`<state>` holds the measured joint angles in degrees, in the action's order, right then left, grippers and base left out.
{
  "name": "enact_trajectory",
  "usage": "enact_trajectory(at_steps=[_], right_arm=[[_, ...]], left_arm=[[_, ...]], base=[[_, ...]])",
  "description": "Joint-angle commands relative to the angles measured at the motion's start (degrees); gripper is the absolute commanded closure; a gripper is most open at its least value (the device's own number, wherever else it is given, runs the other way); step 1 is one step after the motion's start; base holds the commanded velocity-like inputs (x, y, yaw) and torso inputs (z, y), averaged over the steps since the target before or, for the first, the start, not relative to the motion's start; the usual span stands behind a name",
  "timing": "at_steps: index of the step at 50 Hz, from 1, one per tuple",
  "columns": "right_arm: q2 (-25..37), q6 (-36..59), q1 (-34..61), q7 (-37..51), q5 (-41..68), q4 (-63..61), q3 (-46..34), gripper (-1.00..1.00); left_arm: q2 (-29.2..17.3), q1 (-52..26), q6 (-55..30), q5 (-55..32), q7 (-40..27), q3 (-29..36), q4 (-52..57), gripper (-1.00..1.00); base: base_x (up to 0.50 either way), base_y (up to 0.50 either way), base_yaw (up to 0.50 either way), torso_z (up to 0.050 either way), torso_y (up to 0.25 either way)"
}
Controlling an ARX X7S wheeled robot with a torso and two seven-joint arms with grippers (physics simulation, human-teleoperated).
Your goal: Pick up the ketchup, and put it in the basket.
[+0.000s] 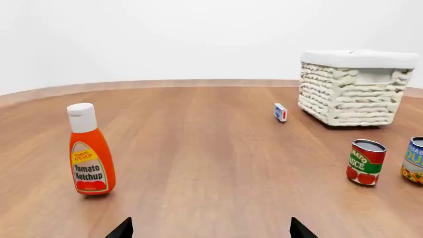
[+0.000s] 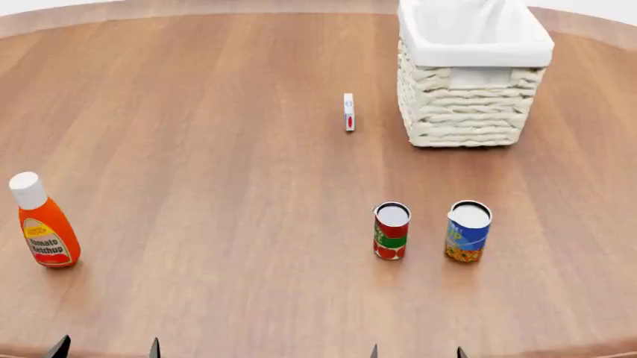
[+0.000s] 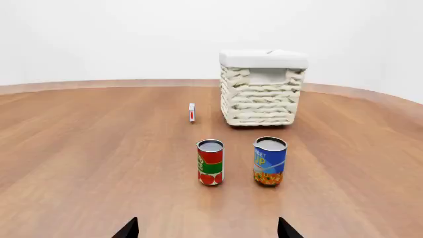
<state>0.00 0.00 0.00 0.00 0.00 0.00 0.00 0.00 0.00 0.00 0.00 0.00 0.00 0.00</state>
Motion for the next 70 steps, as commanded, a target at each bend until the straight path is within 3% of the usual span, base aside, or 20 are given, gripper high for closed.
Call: enact_trajectory(at_steps=[1, 17, 52, 70], right_arm=[[0.94, -0.44, -0.31, 1.39, 0.64, 0.44, -0.96, -1.0], [3.23, 1.71, 0.92, 4.21, 2.47, 0.28, -4.02, -1.0], [7.35, 27.17, -0.32, 9.39, 1.99, -47.33, -8.02, -1.0], [8.82, 38.44, 3.02, 12.22, 0.32, -59.04, -9.17, -1.0]], left_arm=[[-1.09, -0.15, -0.75, 0.05, -0.77, 1.75, 0.13, -1.0], [-3.41, -0.87, 2.4, -0.84, -2.97, 4.95, -0.25, -1.0], [-8.19, 3.82, -20.36, -3.11, -6.9, 7.09, 47.28, -1.0], [-9.58, 4.85, -20.56, -2.91, -8.34, 7.61, 53.51, -1.0]], base=[[0.0, 0.0, 0.0, 0.0, 0.0], [0.0, 0.0, 0.0, 0.0, 0.0], [0.0, 0.0, 0.0, 0.0, 0.0], [0.0, 0.0, 0.0, 0.0, 0.0]])
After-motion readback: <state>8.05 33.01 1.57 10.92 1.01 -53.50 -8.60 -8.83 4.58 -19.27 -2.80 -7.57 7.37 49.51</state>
